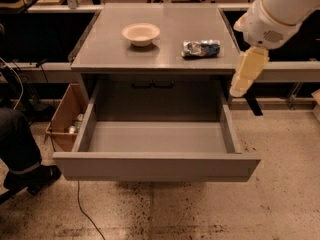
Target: Place redbull can into top drawer
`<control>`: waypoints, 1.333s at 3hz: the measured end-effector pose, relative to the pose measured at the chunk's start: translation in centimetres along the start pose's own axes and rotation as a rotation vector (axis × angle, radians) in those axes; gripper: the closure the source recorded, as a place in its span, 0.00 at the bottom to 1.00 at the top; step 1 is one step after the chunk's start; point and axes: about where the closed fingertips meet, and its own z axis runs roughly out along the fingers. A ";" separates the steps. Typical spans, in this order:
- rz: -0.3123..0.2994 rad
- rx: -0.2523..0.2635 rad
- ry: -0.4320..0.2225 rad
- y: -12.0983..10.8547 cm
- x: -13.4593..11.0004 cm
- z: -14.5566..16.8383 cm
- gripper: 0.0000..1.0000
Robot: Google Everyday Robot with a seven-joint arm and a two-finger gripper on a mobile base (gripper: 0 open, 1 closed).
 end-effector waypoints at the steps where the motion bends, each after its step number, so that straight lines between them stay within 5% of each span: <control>1: -0.018 -0.005 -0.032 -3.9 -2.1 3.2 0.00; 4: 0.030 -0.058 -0.078 -11.9 -6.1 14.0 0.00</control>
Offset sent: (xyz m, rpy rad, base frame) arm 0.1605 0.0534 -0.0422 0.0768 0.0154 0.0505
